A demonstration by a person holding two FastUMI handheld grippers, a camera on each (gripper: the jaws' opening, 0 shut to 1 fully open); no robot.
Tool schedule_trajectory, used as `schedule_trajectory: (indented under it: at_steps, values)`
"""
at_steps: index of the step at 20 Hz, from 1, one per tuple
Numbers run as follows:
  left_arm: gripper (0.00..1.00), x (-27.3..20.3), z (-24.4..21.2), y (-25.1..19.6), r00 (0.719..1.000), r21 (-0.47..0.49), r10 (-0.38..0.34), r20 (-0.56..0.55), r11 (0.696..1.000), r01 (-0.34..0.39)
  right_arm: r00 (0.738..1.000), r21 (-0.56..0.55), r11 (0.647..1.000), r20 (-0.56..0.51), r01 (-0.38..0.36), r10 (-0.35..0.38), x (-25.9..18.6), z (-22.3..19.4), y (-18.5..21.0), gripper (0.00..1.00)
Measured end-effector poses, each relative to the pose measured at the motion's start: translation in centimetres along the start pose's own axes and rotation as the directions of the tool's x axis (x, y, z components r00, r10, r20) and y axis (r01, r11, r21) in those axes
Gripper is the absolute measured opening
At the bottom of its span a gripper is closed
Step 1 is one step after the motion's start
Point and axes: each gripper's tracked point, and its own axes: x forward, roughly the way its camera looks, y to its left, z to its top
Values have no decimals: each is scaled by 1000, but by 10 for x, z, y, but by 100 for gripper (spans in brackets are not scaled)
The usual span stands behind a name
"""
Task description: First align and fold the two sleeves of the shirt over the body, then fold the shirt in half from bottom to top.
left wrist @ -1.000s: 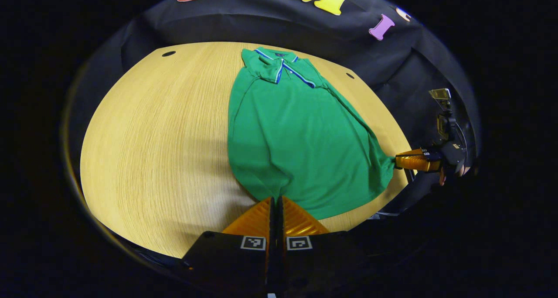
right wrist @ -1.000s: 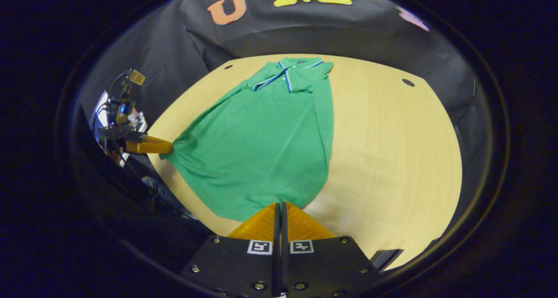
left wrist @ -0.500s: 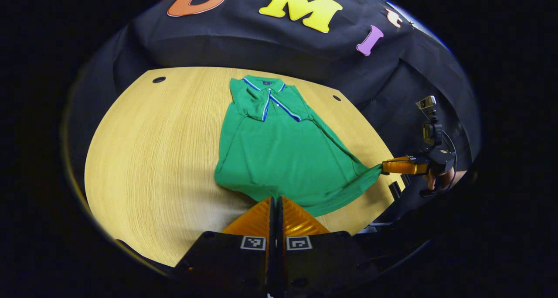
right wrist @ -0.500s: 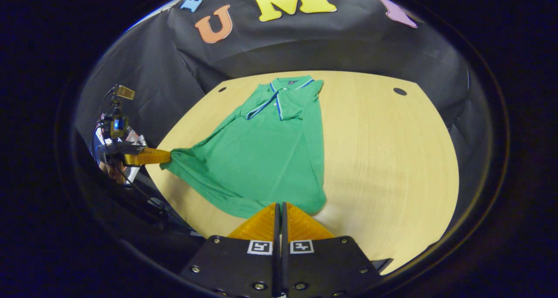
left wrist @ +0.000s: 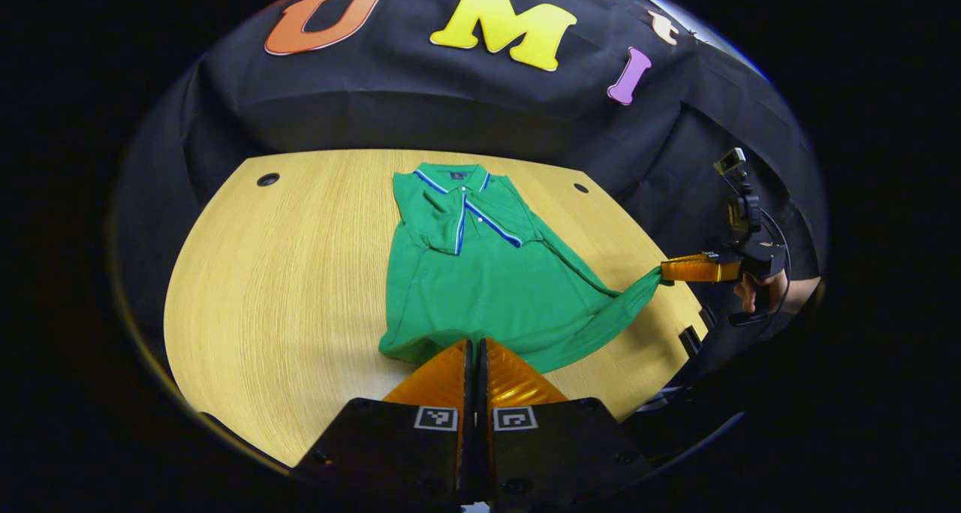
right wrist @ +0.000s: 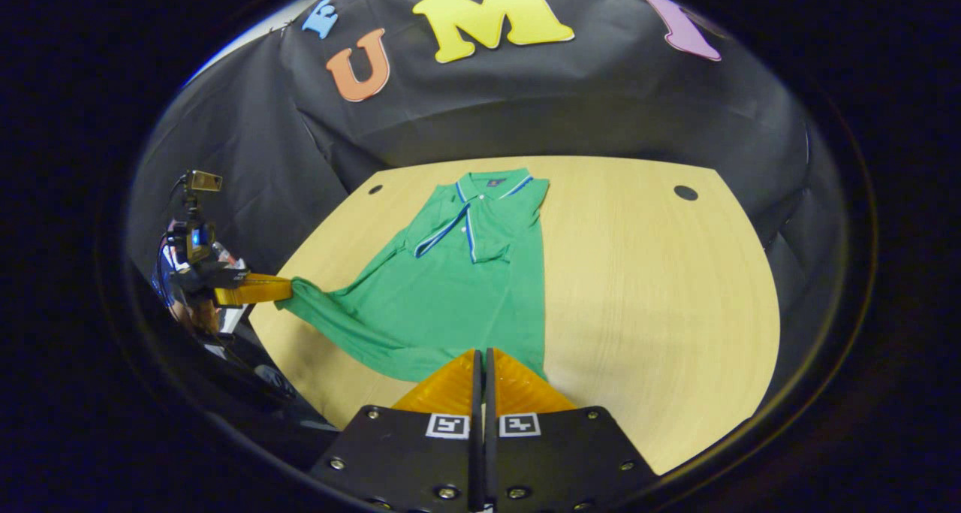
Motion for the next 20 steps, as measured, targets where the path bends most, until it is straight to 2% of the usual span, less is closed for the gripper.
schedule_trajectory:
  at_steps: [12,20]
  values:
    - [4,31,89,30,994,51,52,100,997,-58,997,27,999,73,19,-21,26,77,-14,1]
    - [3,60,127,55,987,12,104,123,994,-106,993,49,998,109,46,-51,55,125,-28,0]
